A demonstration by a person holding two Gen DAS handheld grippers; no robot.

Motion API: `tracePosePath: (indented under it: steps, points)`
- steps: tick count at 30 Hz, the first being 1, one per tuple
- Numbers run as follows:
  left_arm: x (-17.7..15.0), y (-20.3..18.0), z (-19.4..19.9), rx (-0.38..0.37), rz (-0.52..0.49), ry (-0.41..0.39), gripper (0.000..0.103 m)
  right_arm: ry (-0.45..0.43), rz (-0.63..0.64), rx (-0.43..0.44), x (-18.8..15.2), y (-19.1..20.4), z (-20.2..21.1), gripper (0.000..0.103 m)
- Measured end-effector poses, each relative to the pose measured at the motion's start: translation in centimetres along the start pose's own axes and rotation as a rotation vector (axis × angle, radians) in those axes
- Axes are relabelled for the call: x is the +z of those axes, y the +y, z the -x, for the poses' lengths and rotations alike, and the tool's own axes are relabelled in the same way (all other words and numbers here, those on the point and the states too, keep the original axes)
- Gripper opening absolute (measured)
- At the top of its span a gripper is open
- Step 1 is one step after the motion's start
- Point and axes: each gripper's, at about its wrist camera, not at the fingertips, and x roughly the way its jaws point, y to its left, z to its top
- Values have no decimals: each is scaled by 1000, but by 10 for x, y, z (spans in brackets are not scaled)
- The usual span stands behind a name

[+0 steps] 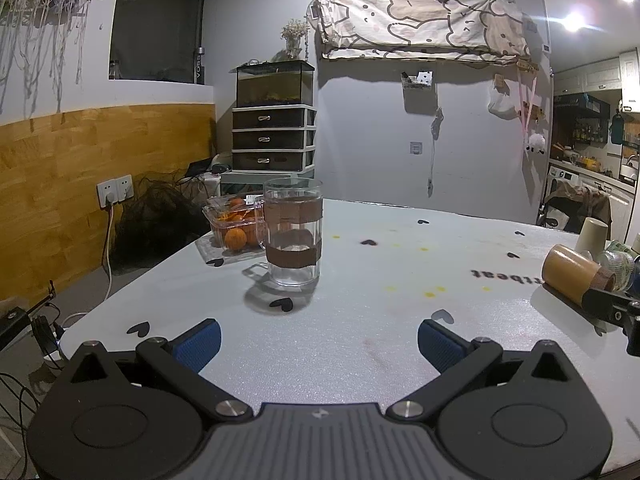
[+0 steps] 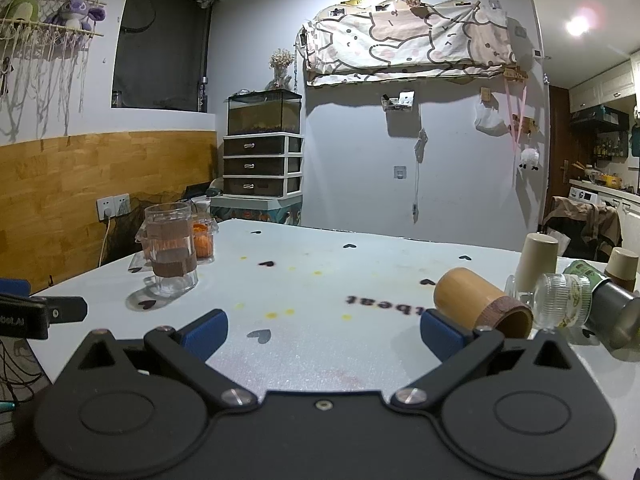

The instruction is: Flip cup upright

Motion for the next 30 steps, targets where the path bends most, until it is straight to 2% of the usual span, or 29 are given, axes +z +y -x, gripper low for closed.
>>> tracePosePath:
  steps: [30]
  points:
    - [0, -1, 0, -1, -3, -1, 103, 0, 0, 1, 1, 1, 0, 103]
